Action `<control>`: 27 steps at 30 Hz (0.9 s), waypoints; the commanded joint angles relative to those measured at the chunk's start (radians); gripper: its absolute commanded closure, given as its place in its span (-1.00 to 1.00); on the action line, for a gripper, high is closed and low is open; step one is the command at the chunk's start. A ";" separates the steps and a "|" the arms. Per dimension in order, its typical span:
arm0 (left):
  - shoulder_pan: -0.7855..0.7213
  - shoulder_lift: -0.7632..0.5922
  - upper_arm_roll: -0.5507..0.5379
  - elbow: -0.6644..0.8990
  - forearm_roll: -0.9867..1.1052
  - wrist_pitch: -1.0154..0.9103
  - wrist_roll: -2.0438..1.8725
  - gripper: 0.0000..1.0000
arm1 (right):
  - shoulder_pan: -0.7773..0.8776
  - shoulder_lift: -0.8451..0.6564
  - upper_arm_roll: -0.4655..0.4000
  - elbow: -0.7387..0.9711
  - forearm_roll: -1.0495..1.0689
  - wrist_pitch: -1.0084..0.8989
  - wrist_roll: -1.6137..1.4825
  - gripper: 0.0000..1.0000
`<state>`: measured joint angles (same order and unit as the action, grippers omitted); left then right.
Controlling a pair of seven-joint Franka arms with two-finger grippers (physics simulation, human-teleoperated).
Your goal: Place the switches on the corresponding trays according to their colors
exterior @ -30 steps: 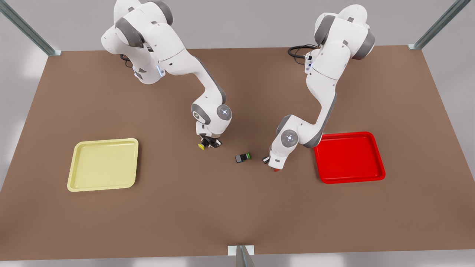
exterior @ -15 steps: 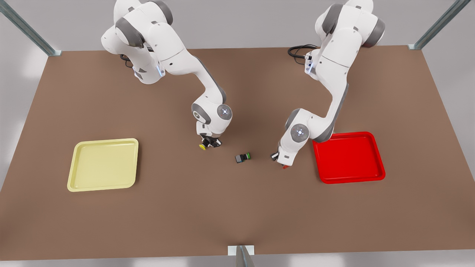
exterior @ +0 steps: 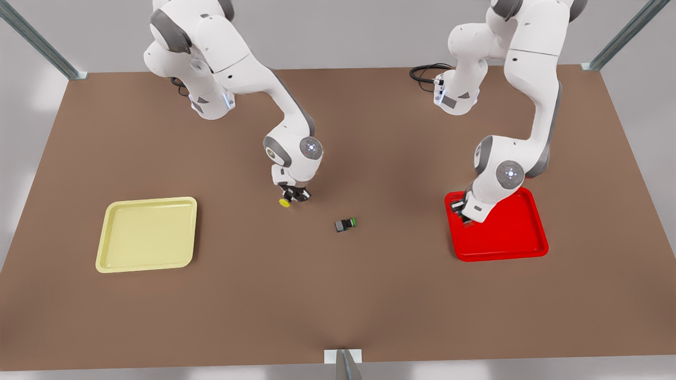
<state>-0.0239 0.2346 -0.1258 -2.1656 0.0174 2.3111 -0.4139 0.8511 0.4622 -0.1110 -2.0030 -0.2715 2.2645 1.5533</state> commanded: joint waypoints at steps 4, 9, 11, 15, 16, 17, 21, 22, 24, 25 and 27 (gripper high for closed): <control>0.113 -0.006 0.000 -0.007 -0.002 -0.001 0.104 -0.04 | -0.007 -0.026 0.001 -0.037 -0.014 -0.003 -0.018 -0.01; 0.145 0.020 0.000 -0.007 0.035 0.013 0.138 -0.04 | -0.092 -0.164 0.001 -0.210 -0.055 0.053 -0.176 -0.01; 0.145 0.022 0.000 -0.008 0.035 0.014 0.118 -1.00 | -0.182 -0.209 0.001 -0.247 -0.055 0.056 -0.315 -0.01; 0.145 0.020 0.000 -0.011 0.035 0.014 0.122 -1.00 | -0.426 -0.258 -0.003 -0.293 -0.055 0.064 -0.714 -0.02; 0.145 0.018 0.000 -0.011 0.035 0.014 0.124 -1.00 | -0.474 -0.264 -0.013 -0.303 -0.055 0.064 -0.809 -0.02; 0.145 0.018 0.000 -0.011 0.035 0.013 0.126 -1.00 | -0.552 -0.264 -0.024 -0.303 -0.055 0.063 -0.953 -0.02; 0.137 -0.017 -0.009 0.067 0.036 -0.122 0.118 -1.00 | -0.593 -0.240 -0.199 -0.292 -0.068 0.098 -1.341 -0.02; 0.130 -0.032 -0.014 0.139 0.035 -0.232 0.115 -1.00 | -0.590 -0.229 -0.217 -0.283 -0.069 0.107 -1.358 -0.02; 0.116 -0.021 -0.035 0.303 0.035 -0.415 0.109 -1.00 | -0.593 -0.163 -0.219 -0.237 -0.068 0.142 -1.369 -0.02; 0.114 -0.020 -0.035 0.358 0.035 -0.479 0.112 -1.00 | -0.603 -0.135 -0.219 -0.211 -0.068 0.153 -1.386 -0.02; 0.111 -0.021 -0.035 0.472 0.035 -0.616 0.122 -1.00 | -0.623 -0.094 -0.231 -0.166 -0.066 0.172 -1.452 -0.02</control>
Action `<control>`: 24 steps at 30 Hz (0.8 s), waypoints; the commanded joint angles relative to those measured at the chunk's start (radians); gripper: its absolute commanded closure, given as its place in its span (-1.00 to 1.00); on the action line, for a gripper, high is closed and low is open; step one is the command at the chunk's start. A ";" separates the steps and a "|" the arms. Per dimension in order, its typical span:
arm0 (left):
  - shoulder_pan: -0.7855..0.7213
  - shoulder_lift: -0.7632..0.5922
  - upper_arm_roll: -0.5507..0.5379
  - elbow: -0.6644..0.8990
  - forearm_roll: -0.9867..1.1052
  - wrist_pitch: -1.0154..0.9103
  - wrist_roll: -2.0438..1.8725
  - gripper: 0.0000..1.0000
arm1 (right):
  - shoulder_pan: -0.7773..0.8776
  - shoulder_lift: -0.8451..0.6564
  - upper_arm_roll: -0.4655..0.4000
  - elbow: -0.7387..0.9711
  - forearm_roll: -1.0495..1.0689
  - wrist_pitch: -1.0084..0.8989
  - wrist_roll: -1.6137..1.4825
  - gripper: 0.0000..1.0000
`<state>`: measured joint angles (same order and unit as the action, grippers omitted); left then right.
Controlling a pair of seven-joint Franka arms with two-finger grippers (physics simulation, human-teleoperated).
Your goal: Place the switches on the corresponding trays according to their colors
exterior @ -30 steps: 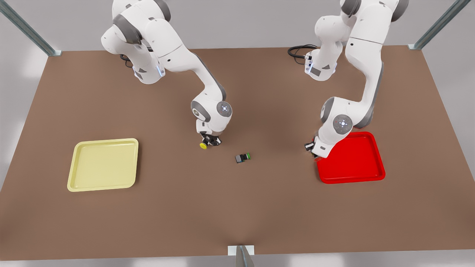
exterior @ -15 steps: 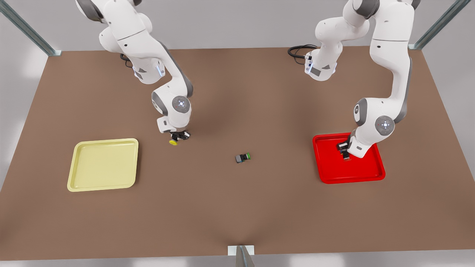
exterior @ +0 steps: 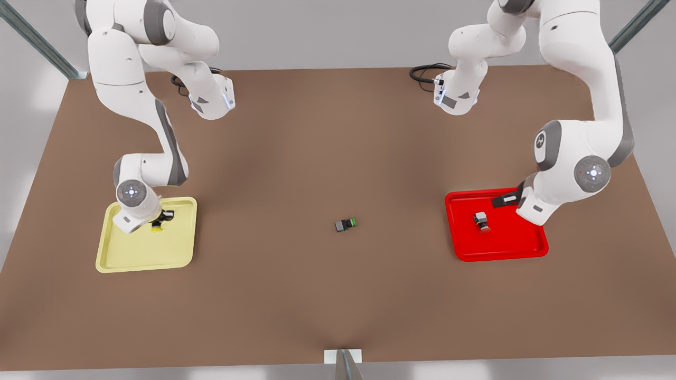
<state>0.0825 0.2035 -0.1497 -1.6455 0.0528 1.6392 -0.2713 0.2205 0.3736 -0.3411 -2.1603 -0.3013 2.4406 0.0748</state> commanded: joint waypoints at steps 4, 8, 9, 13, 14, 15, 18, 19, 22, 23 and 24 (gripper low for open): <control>-0.043 -0.121 0.137 0.053 -0.001 -0.090 0.196 -1.00 | 0.002 0.002 -0.002 0.008 -0.035 -0.005 0.022 -1.00; -0.029 -0.151 0.137 0.073 -0.022 -0.141 0.195 -1.00 | 0.005 -0.005 -0.001 0.007 -0.033 -0.015 0.022 -1.00; -0.035 -0.151 0.139 0.072 -0.013 -0.144 0.198 -1.00 | 0.005 -0.005 -0.001 0.007 -0.033 -0.015 0.022 -1.00; -0.041 -0.139 0.137 0.070 -0.010 -0.147 0.190 -1.00 | -0.016 -0.110 0.109 0.262 -0.019 -0.509 -0.004 -1.00; -0.044 -0.136 0.137 0.072 -0.010 -0.147 0.188 -1.00 | -0.030 -0.052 0.132 0.606 0.097 -0.886 -0.151 -1.00; -0.046 -0.136 0.137 0.070 -0.010 -0.147 0.190 -1.00 | -0.018 0.004 0.132 0.896 0.125 -1.133 -0.256 -1.00; -0.052 -0.136 0.137 0.072 -0.010 -0.147 0.190 -1.00 | -0.026 -0.229 0.218 0.913 0.154 -1.120 -0.250 -1.00; -0.053 -0.136 0.137 0.072 -0.008 -0.147 0.188 -1.00 | -0.032 -0.291 0.244 0.843 0.154 -1.080 -0.248 -1.00; -0.061 -0.134 0.137 0.072 -0.007 -0.147 0.188 -1.00 | -0.039 -0.288 0.244 0.830 0.154 -1.072 -0.251 -1.00; -0.061 -0.134 0.137 0.072 -0.007 -0.147 0.188 -1.00 | -0.039 -0.286 0.244 0.829 0.153 -1.072 -0.251 -1.00; -0.061 -0.134 0.137 0.072 -0.005 -0.145 0.188 -1.00 | -0.039 -0.285 0.244 0.829 0.151 -1.072 -0.251 -1.00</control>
